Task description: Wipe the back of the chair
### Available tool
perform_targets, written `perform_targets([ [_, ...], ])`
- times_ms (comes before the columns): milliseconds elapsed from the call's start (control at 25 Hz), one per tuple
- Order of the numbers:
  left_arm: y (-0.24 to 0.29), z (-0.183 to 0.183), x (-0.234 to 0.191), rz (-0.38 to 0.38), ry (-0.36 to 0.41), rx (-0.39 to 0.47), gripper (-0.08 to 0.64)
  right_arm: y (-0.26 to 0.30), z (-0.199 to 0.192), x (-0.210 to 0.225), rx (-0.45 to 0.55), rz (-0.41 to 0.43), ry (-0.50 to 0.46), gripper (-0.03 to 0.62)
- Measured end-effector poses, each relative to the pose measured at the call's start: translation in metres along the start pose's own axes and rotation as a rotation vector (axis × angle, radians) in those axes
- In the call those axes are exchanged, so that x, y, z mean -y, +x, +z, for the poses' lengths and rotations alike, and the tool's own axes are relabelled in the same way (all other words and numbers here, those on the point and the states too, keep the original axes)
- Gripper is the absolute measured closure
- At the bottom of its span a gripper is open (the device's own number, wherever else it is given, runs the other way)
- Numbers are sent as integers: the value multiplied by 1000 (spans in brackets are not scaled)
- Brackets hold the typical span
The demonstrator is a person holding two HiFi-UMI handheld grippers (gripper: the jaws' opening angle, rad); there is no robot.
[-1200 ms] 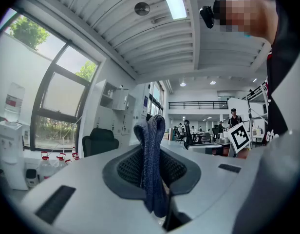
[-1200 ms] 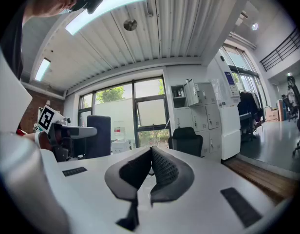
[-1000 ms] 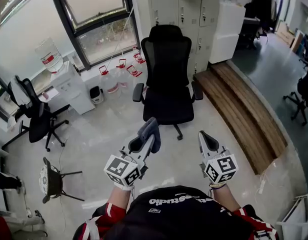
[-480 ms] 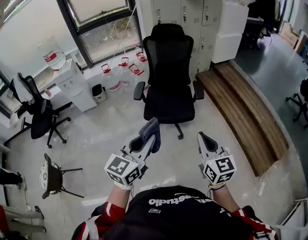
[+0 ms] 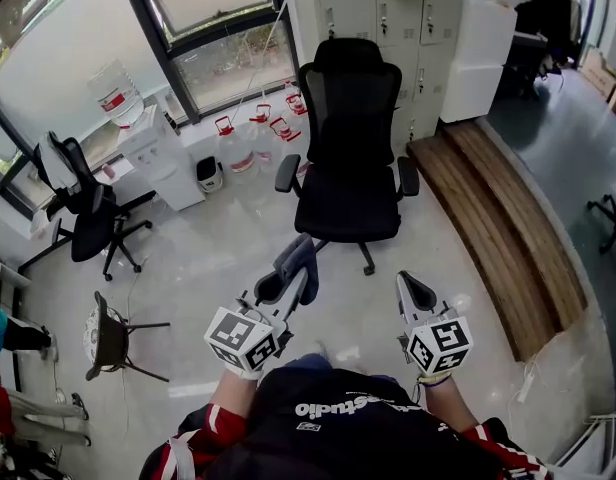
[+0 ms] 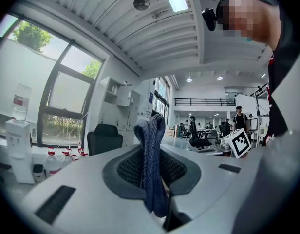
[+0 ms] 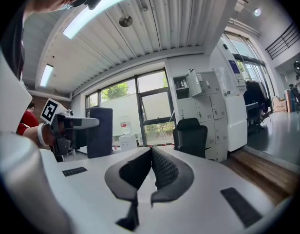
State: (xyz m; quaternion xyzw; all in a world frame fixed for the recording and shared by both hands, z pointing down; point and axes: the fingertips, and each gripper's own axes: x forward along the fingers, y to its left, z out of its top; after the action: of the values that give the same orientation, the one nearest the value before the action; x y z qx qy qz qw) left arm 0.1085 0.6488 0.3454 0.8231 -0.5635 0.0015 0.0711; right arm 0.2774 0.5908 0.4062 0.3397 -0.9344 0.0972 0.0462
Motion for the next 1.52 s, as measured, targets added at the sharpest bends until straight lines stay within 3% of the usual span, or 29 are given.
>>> perform_targets([
  [360,48,-10,-51,6,-9,-21,491,57,-1,22,-33,12,15,577],
  [560,88,-11,-110,-5,-24,-18,491,121,8,40,-56,1,-1,577],
  [840,144,23,-211,-9,-28,13,491,236,62,52,-34,23,-59,577],
  [1120,174,46,-302,-13,-35,37,491,331,88,53,-42,19,-78,577],
  [1520,217,47,-371,-39,-63,32,491,402,98,65,-67,9,-83,577],
])
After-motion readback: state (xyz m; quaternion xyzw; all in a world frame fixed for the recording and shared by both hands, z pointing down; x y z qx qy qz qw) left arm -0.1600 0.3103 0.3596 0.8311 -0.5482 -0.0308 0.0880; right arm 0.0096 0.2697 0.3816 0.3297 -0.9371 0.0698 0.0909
